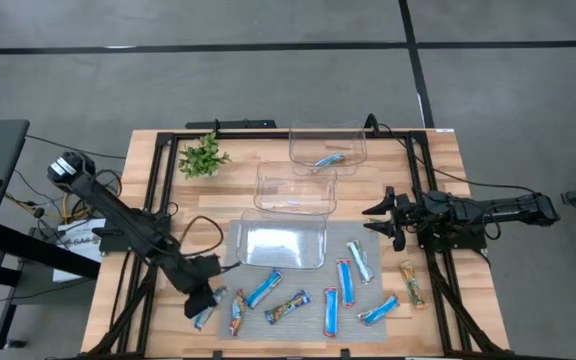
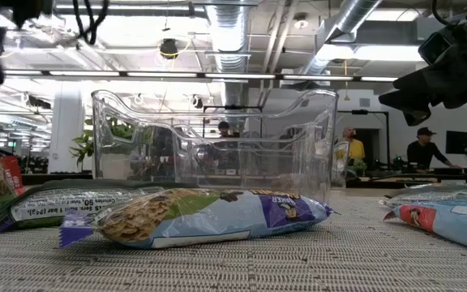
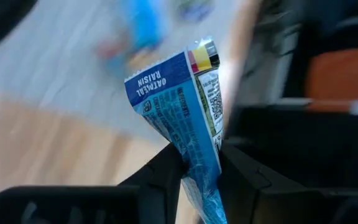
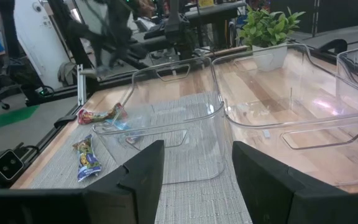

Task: Pick and place Granola Bars by type
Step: Put the top left blue granola bar into the middle transparent bin

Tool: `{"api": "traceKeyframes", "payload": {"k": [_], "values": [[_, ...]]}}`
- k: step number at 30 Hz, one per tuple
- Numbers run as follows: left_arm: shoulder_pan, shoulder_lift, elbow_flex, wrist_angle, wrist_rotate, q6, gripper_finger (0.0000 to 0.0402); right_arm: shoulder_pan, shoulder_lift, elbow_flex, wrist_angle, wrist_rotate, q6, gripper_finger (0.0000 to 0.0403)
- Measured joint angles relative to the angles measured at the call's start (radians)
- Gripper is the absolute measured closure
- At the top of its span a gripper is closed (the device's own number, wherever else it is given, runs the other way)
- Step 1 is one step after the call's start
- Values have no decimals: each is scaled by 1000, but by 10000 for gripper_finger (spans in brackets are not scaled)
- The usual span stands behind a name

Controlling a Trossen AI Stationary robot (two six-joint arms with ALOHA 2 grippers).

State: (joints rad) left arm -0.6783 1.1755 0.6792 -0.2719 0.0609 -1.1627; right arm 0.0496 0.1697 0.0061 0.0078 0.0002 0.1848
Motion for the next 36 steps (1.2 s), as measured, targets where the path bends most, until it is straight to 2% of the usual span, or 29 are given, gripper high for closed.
{"api": "traceKeyframes", "payload": {"k": [6,11,21,27,36], "values": [[23,-90,0,235,-109,59,318,0,0,0,0,0,0,219],[35,-122,1,387,-155,107,318,0,0,0,0,0,0,219],[61,-122,1,412,-190,132,318,0,0,0,0,0,0,219],[205,-120,1,462,-153,145,318,0,0,0,0,0,0,219],[568,-65,34,467,-92,217,318,0,0,0,0,0,0,219]]}}
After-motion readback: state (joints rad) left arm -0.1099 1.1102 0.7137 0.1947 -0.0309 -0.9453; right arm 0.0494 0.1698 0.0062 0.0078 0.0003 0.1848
